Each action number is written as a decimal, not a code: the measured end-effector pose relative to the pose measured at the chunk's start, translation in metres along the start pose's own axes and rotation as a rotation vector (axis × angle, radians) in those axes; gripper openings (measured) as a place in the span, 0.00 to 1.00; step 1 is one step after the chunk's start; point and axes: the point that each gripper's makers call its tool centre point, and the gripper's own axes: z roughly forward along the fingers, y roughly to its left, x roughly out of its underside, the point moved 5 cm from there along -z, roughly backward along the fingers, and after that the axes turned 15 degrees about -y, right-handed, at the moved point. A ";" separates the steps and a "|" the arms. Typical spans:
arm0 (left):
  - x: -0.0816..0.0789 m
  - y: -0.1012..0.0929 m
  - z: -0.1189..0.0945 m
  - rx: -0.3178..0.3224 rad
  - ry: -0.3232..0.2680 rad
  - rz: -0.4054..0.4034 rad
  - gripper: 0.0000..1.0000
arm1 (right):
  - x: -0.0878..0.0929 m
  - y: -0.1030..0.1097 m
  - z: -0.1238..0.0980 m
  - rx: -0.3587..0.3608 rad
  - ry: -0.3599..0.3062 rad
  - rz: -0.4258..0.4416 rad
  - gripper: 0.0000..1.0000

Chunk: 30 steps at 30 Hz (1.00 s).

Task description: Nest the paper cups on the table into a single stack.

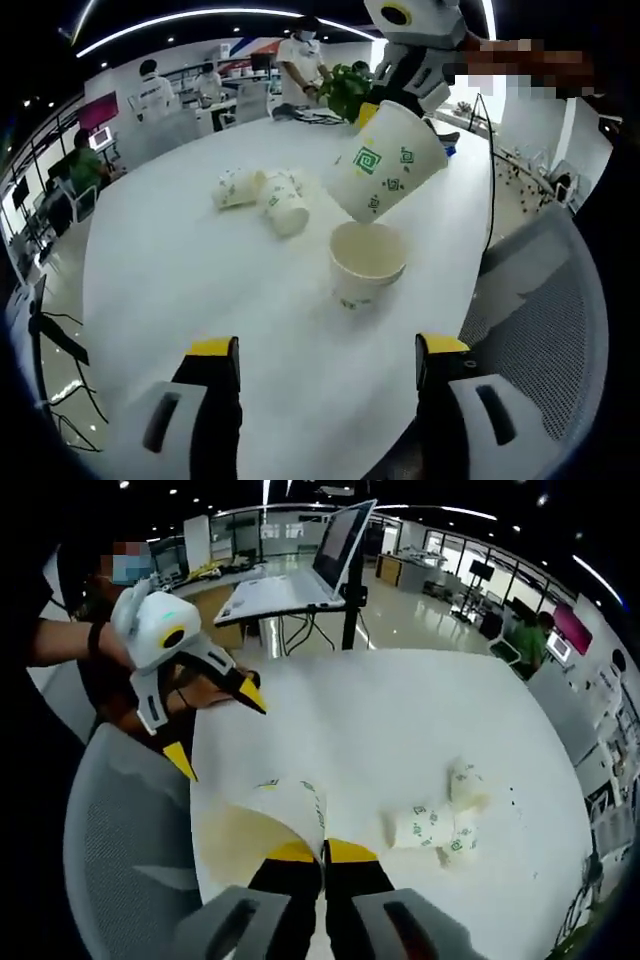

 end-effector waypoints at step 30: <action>0.007 -0.002 -0.006 -0.014 -0.011 -0.015 0.70 | 0.013 0.013 0.043 -0.141 0.279 -0.128 0.00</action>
